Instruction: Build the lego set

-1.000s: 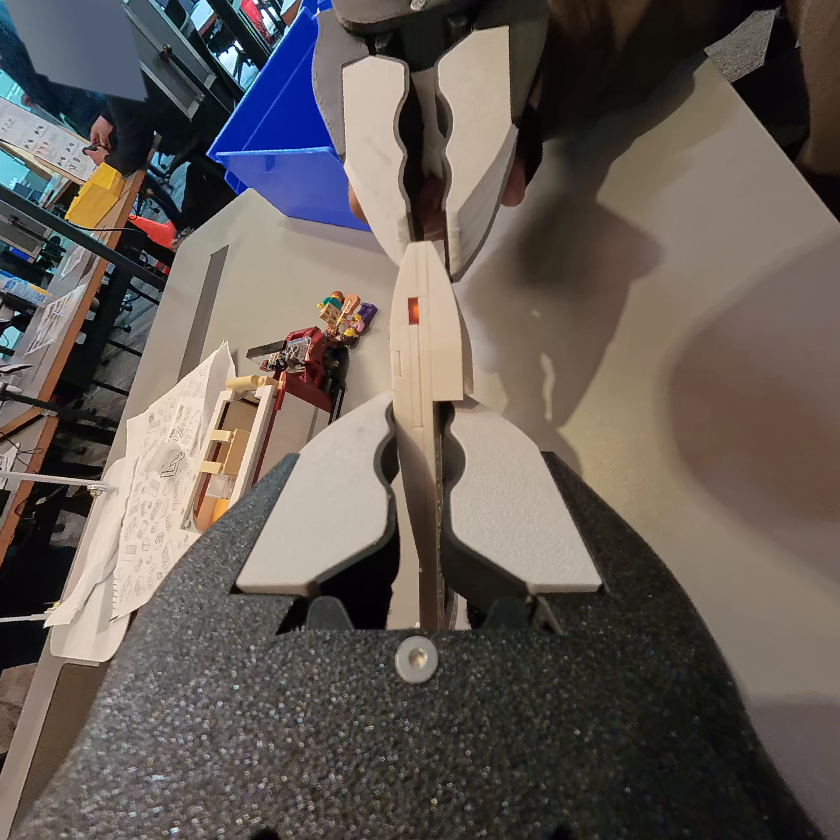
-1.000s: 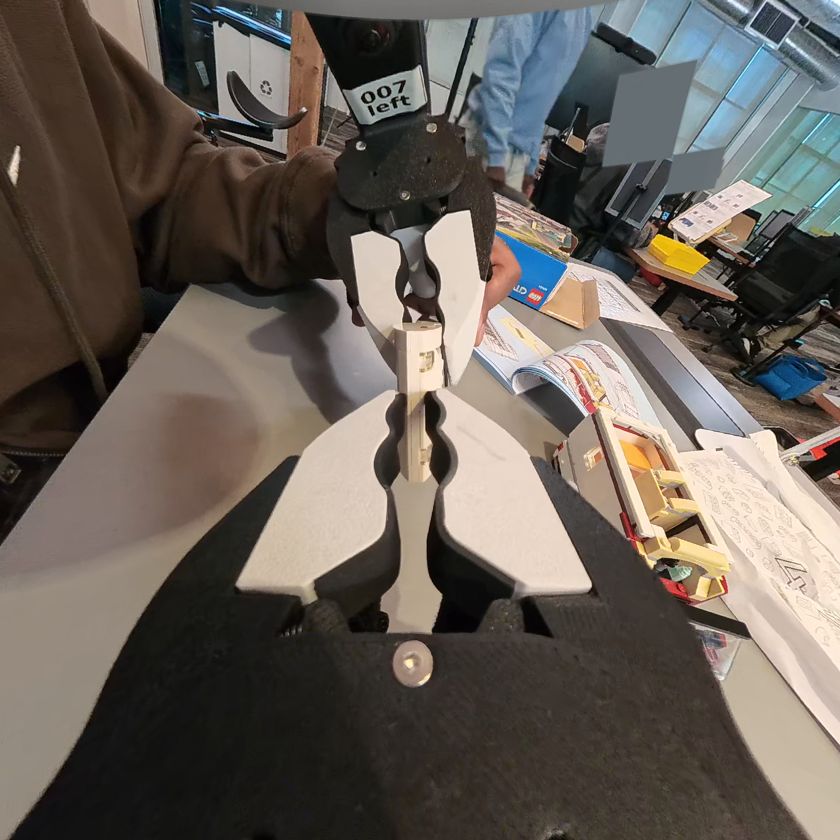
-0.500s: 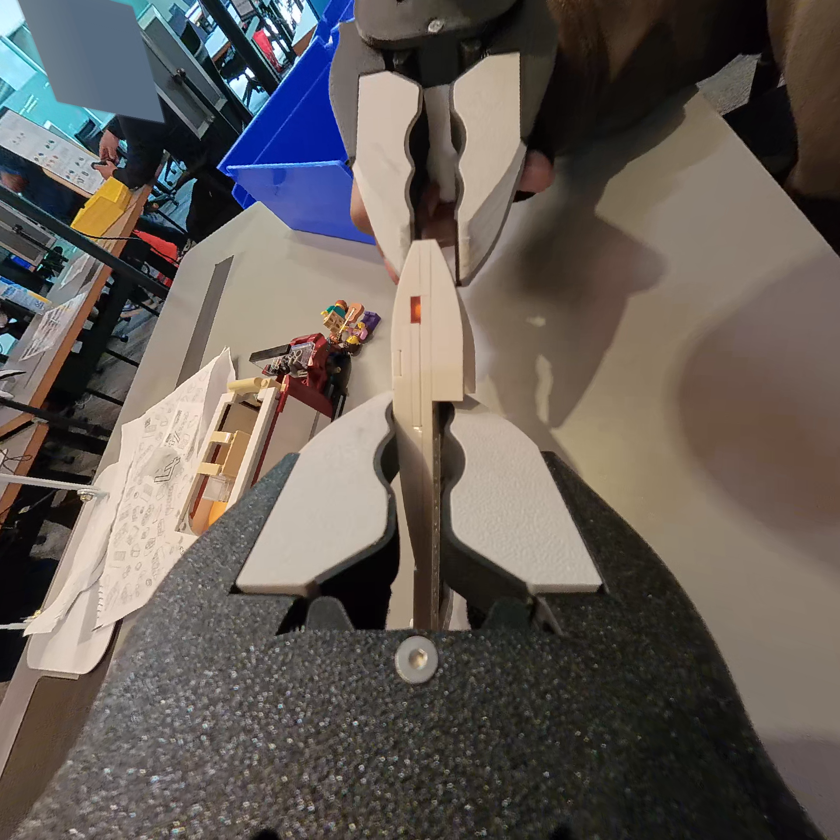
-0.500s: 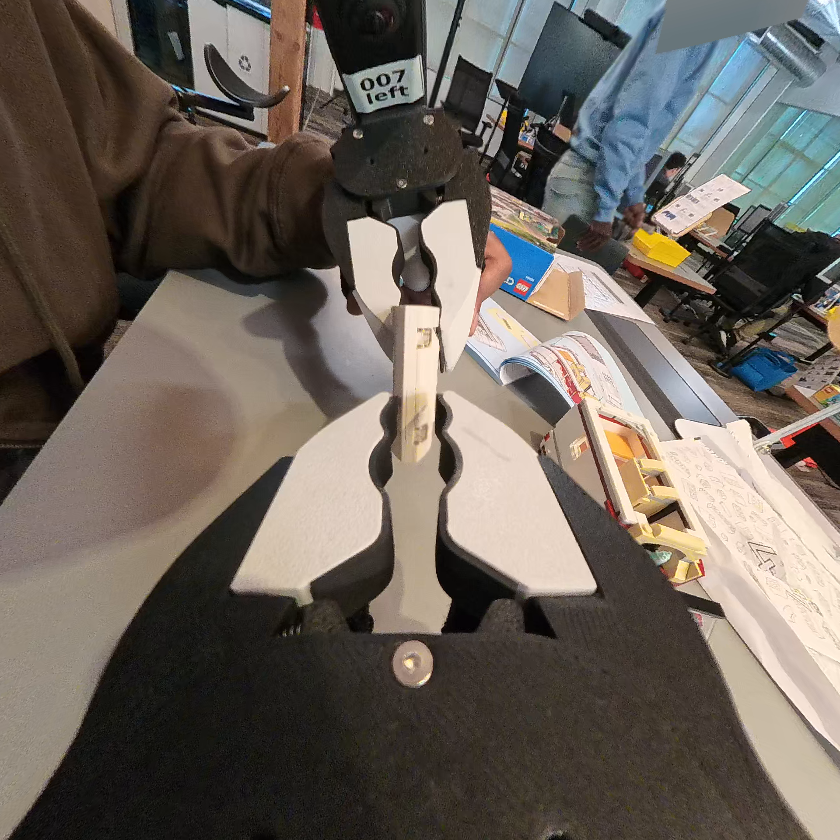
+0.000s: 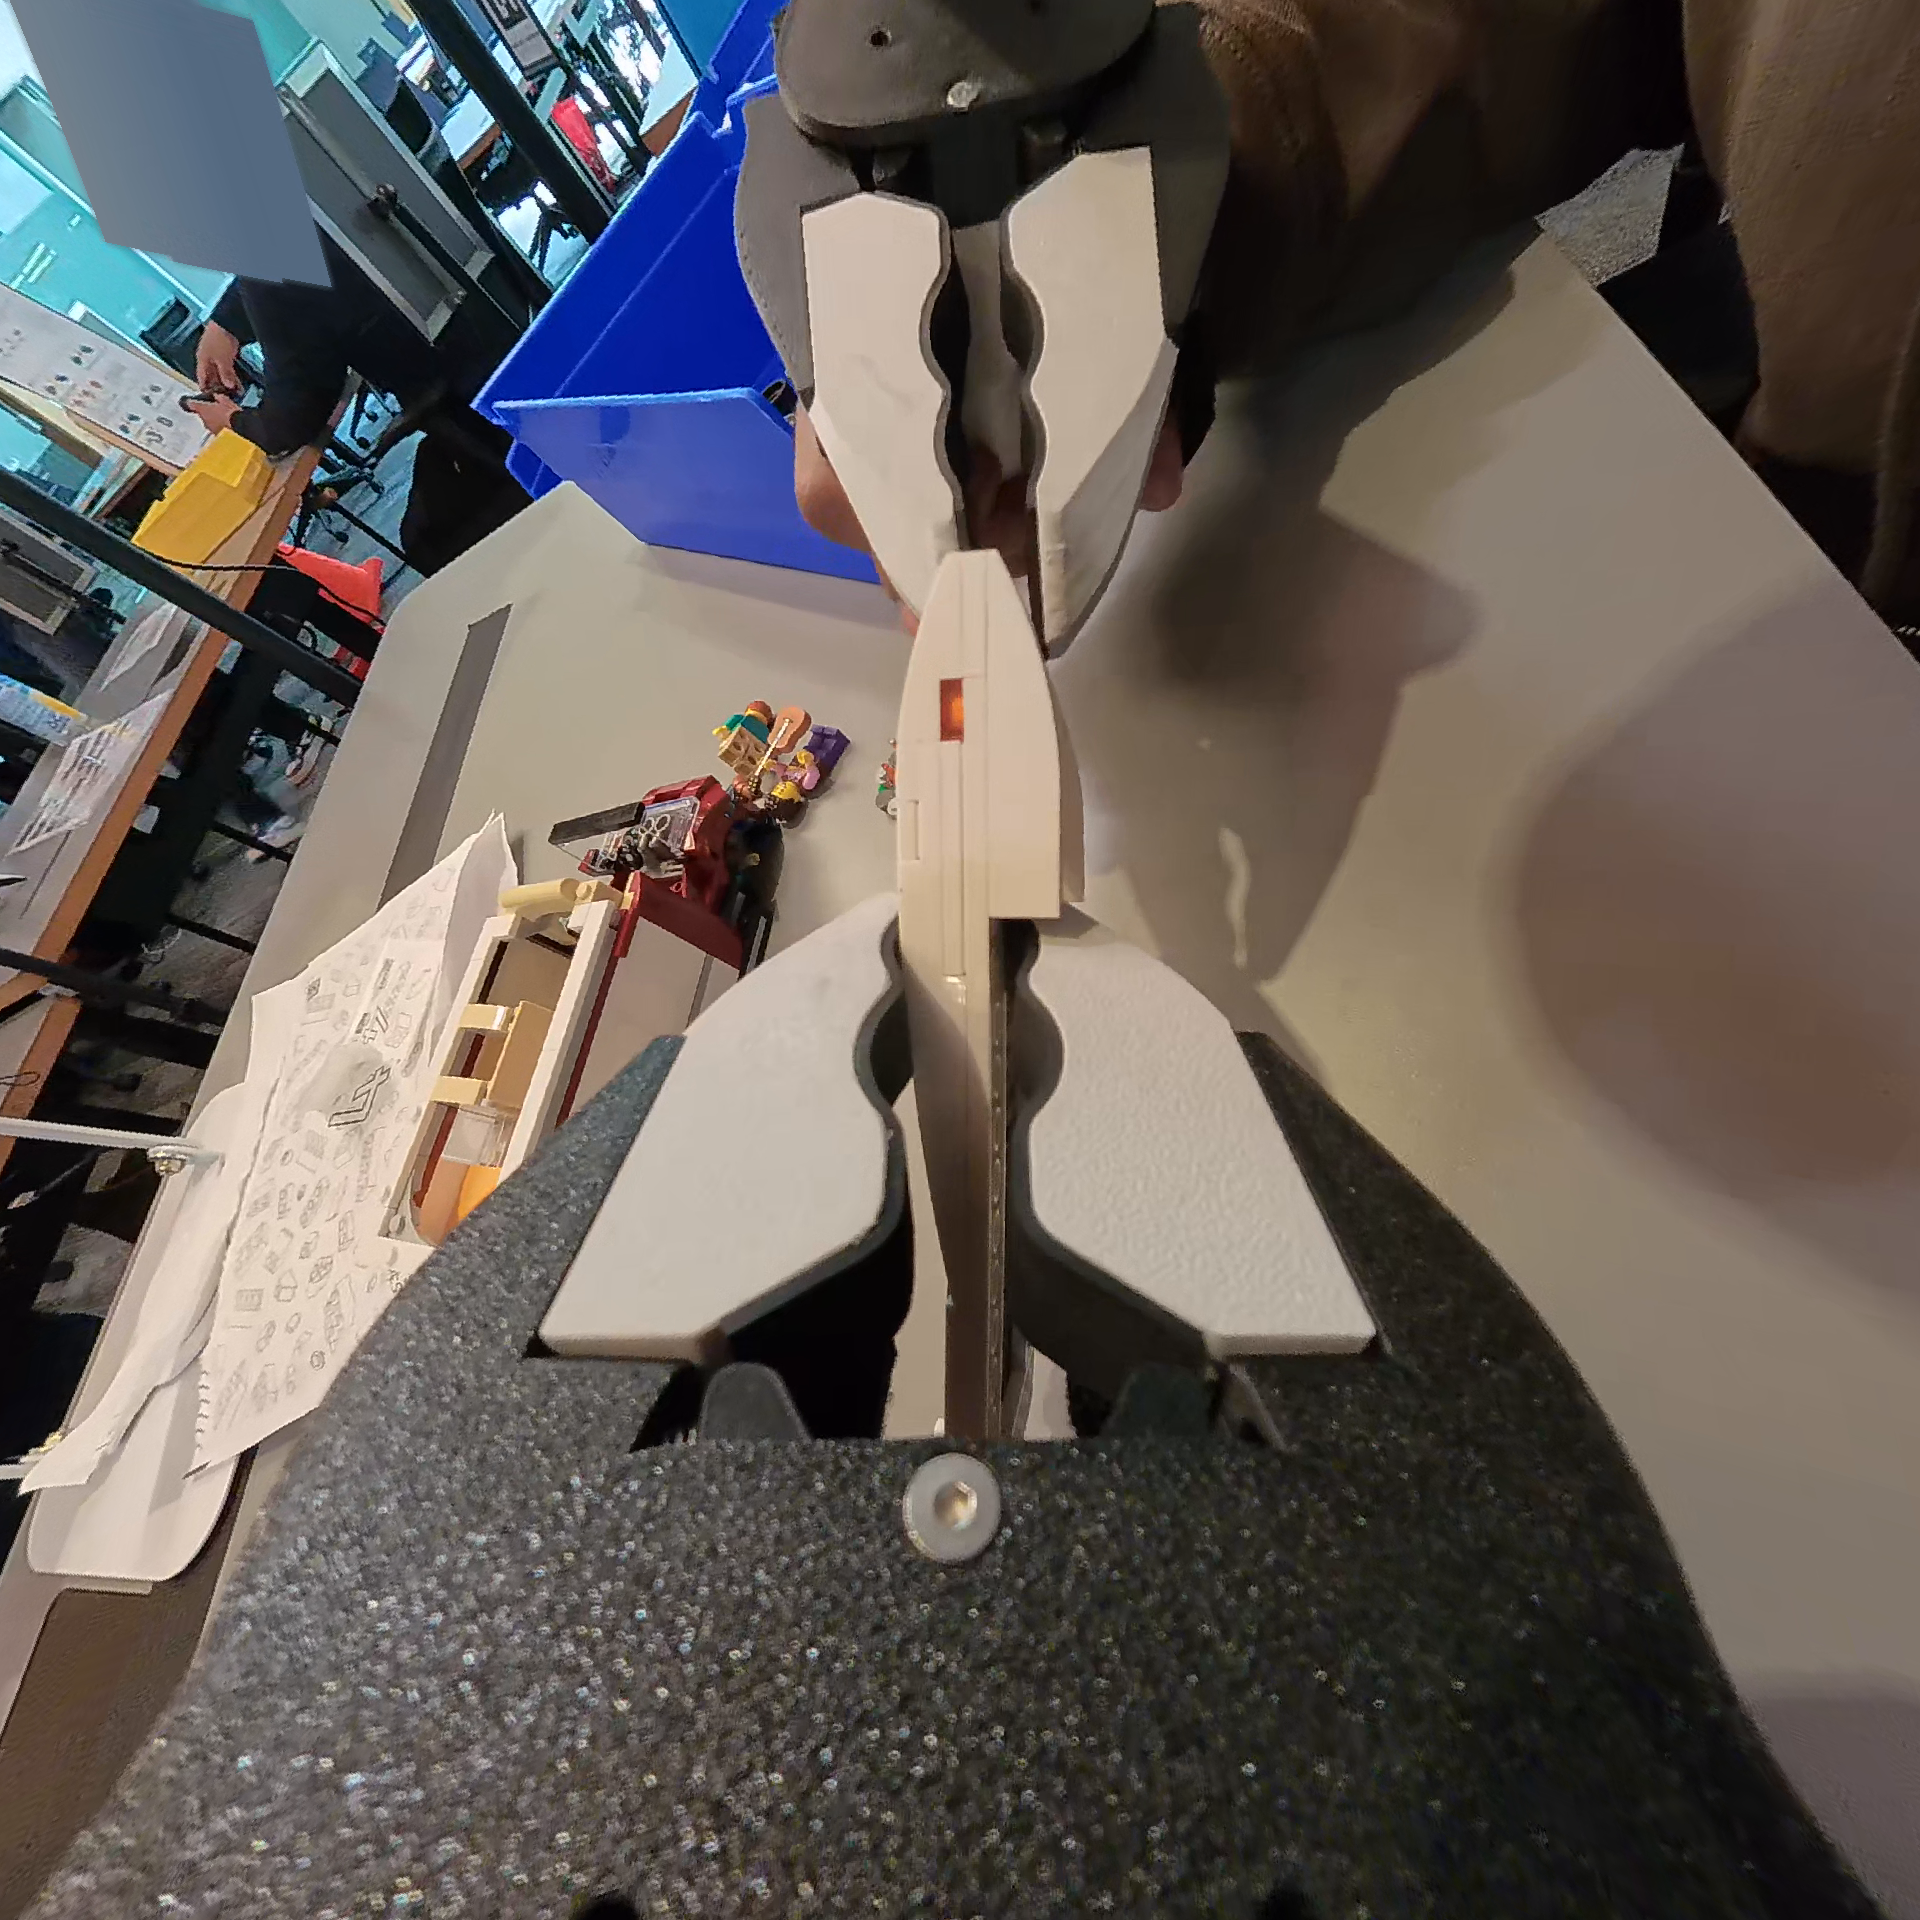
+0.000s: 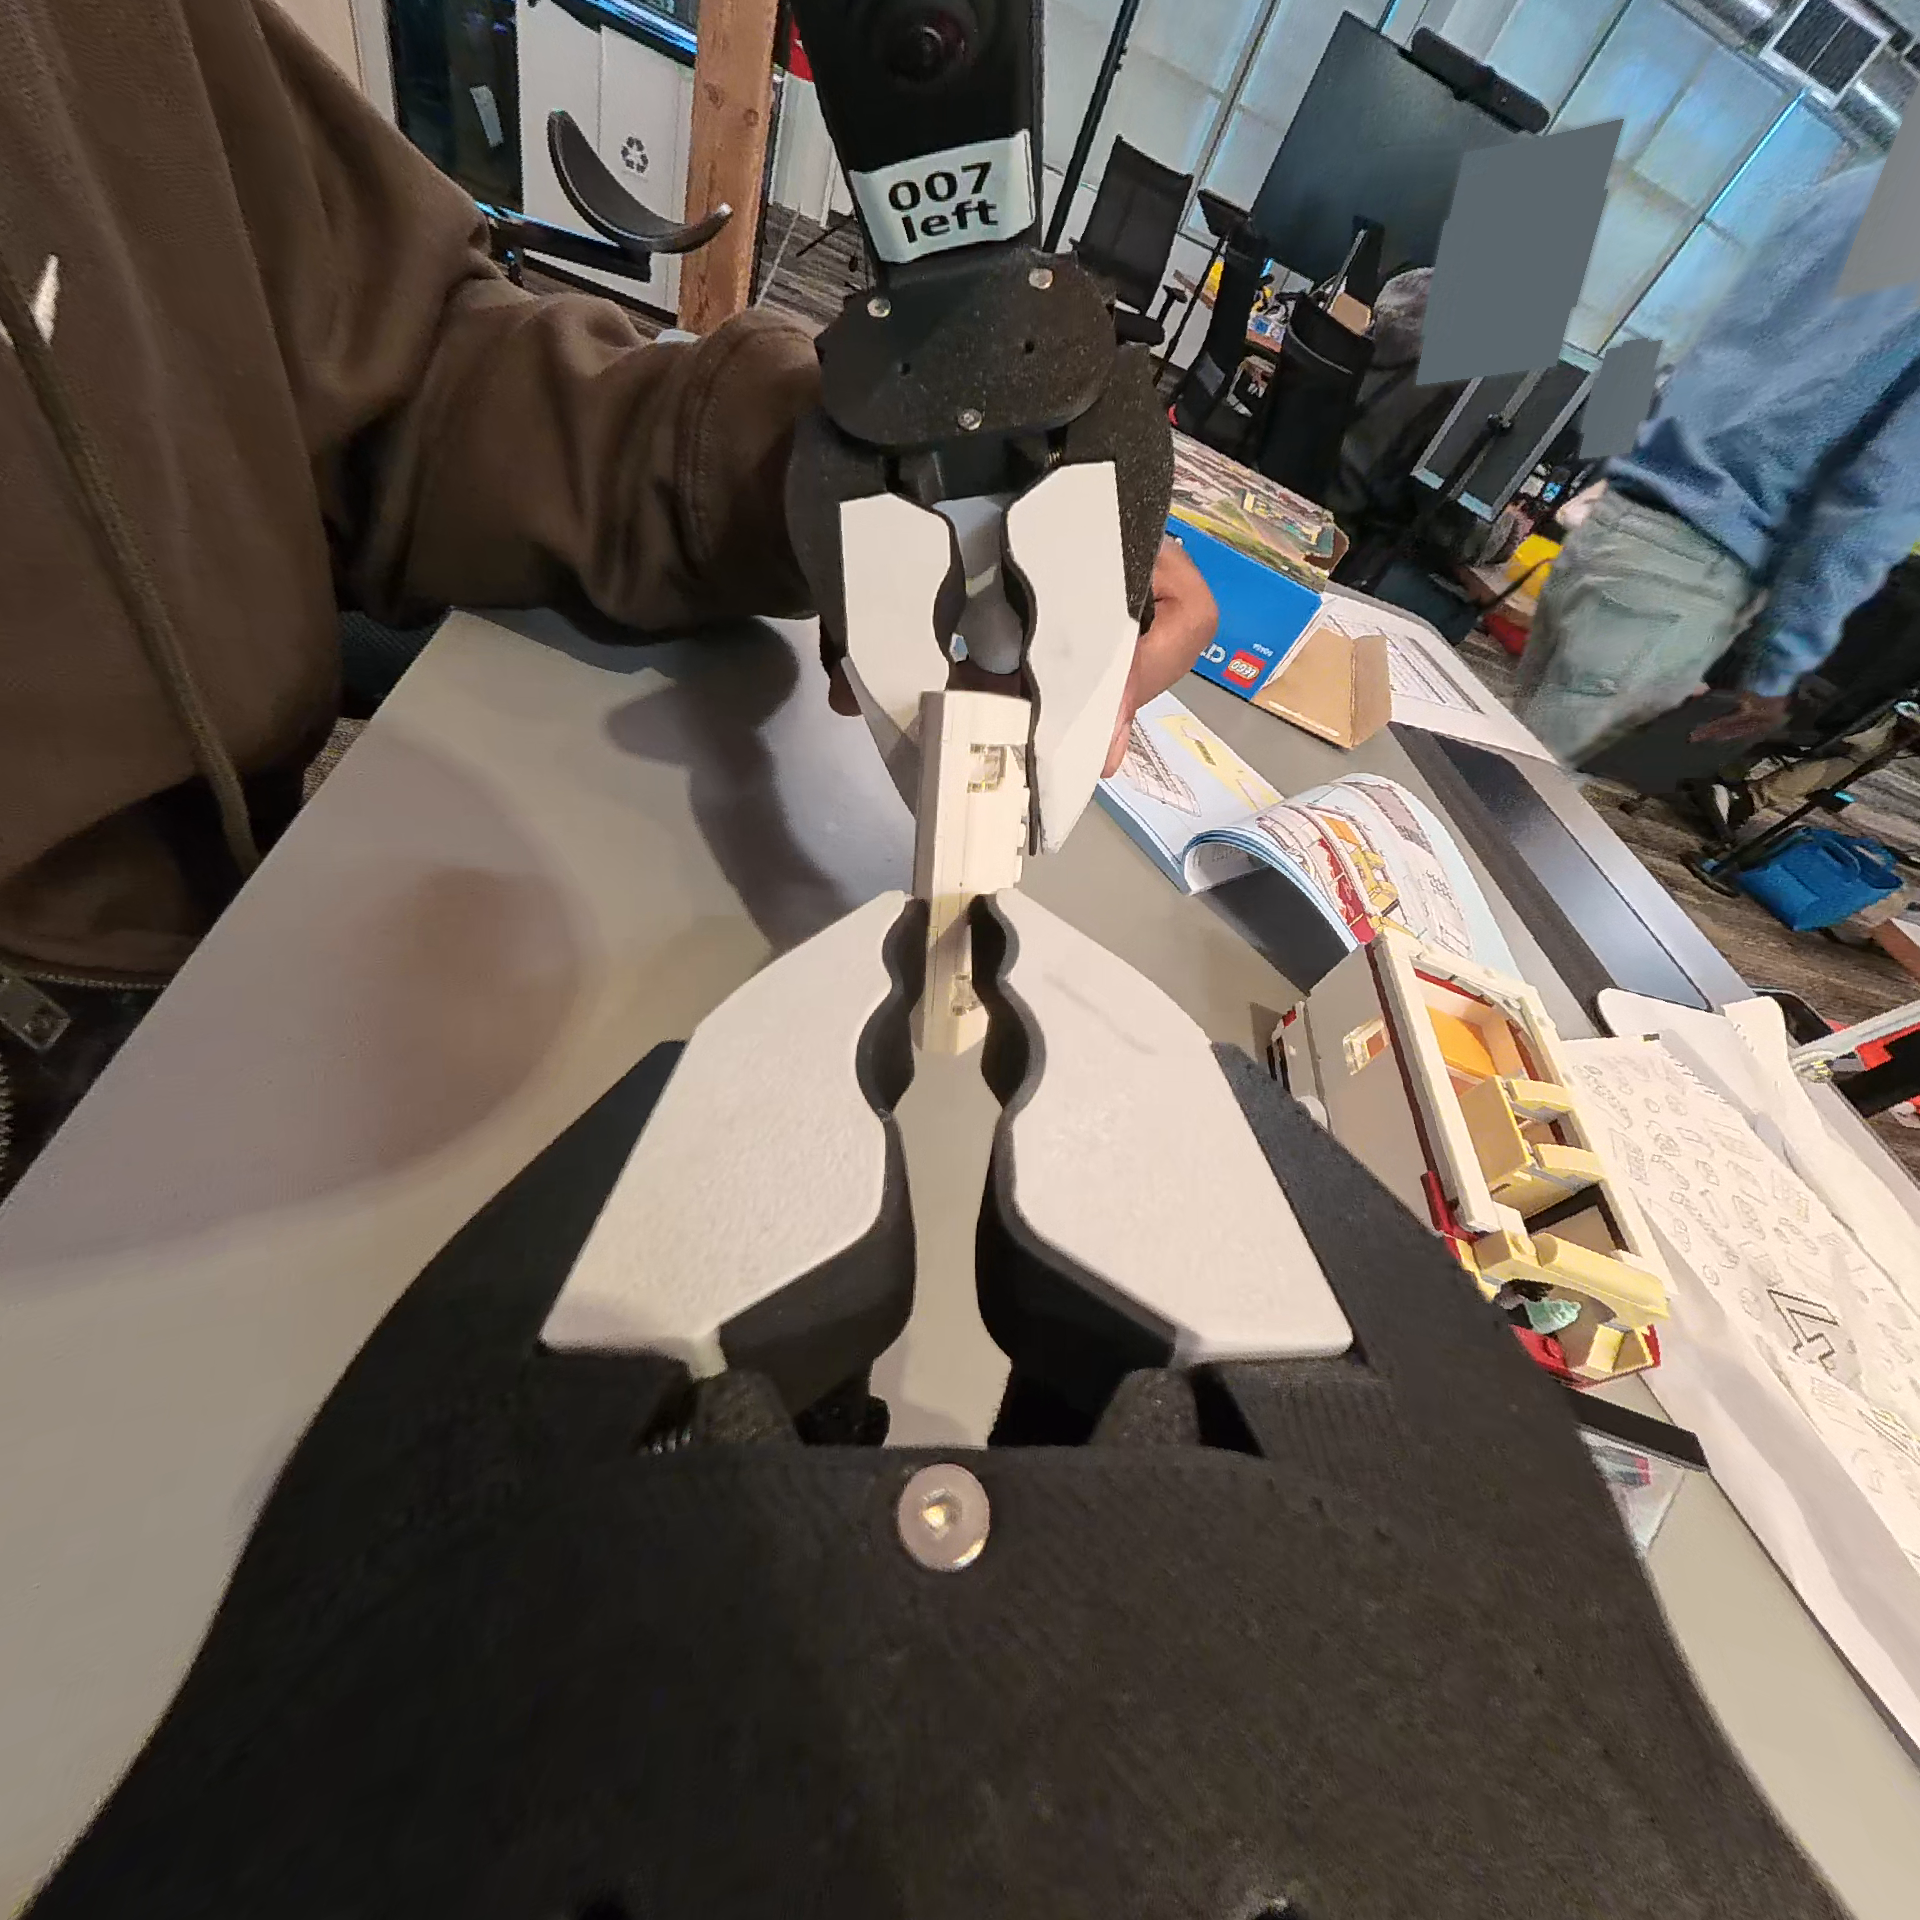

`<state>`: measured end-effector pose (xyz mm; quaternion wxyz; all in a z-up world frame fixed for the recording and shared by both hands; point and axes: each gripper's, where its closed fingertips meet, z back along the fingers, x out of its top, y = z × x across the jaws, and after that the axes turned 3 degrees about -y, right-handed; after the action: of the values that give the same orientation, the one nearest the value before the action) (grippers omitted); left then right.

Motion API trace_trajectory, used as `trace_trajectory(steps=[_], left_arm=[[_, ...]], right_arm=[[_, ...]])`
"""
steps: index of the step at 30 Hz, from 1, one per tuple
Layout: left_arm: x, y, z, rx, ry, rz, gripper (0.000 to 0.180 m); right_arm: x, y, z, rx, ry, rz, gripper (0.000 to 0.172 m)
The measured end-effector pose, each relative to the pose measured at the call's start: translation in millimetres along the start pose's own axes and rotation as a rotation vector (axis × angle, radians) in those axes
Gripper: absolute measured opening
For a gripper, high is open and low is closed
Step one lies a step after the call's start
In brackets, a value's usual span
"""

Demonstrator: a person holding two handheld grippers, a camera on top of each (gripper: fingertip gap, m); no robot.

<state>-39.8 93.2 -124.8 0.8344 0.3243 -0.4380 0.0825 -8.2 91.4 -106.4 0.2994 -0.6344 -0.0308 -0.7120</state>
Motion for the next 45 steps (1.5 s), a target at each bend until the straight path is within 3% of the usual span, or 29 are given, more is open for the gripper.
trace_trajectory(steps=[12, 36, 45], left_arm=[[-0.9, 4.1, 2.4, 0.012, -0.018, 0.018, 0.015], [-1.2, 4.2, 3.4, 0.014, -0.023, 0.015, 0.015], [-1.6, 1.5, -0.1, 0.004, -0.017, 0.008, 0.015]], right_arm=[[-8.2, -4.8, 0.7, -0.032, 0.038, -0.014, 0.015], [-7.2, -3.9, 1.2, -0.01, 0.015, -0.045, 0.01], [-3.0, -4.2, -0.9, -0.039, -0.006, -0.03, 0.019]])
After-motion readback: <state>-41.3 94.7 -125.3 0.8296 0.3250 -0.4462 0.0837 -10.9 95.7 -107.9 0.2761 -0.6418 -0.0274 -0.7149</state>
